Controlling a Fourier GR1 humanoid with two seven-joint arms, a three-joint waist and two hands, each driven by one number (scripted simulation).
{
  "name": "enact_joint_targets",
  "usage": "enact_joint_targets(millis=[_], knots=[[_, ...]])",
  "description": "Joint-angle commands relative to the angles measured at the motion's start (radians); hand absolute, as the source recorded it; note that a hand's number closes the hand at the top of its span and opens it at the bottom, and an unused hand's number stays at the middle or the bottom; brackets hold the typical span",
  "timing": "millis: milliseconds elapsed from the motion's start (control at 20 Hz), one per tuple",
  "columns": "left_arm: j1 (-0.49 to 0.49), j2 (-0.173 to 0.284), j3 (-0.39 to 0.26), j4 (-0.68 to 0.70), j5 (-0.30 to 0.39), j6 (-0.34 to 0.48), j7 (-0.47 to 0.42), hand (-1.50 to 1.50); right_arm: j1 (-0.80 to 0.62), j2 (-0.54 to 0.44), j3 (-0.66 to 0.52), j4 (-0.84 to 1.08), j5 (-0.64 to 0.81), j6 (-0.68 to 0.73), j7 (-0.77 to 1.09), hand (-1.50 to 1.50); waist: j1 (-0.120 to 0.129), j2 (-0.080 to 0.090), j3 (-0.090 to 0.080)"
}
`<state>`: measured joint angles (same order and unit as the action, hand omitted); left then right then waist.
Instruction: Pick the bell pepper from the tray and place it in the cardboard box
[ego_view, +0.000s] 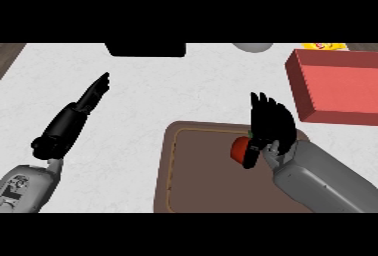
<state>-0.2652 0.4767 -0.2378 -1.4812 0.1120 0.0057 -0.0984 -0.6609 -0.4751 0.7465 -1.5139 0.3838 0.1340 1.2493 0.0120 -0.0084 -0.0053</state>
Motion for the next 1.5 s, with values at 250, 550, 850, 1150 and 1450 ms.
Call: enact_joint_targets(millis=[250, 550, 850, 1150, 1450], knots=[[0.022, 0.025, 0.059, 0.029, 0.020, -0.034, -0.042, 0.00, -0.037, 0.161, -0.027, 0.109, 0.087, 0.099, 0.238, -1.50, -0.019, 0.002, 0.002], [0.014, 0.006, 0.040, 0.009, -0.009, -0.036, -0.022, 0.00, -0.001, 0.246, -0.055, 0.143, 0.138, 0.089, 0.238, -1.50, -0.019, 0.004, 0.003], [0.055, -0.020, 0.041, 0.012, -0.033, -0.012, -0.053, 0.00, 0.078, 0.220, -0.061, 0.115, 0.197, 0.108, 0.238, -1.50, -0.027, 0.002, 0.003], [0.032, -0.030, 0.040, -0.037, -0.036, -0.018, 0.014, 0.00, 0.091, 0.260, -0.112, 0.150, 0.243, 0.116, 0.224, -1.50, -0.018, 0.004, 0.005], [0.059, -0.028, 0.061, -0.050, -0.055, -0.036, 0.011, 0.00, 0.179, 0.264, -0.096, 0.112, 0.288, 0.153, 0.107, 1.50, -0.014, 0.006, 0.005]])
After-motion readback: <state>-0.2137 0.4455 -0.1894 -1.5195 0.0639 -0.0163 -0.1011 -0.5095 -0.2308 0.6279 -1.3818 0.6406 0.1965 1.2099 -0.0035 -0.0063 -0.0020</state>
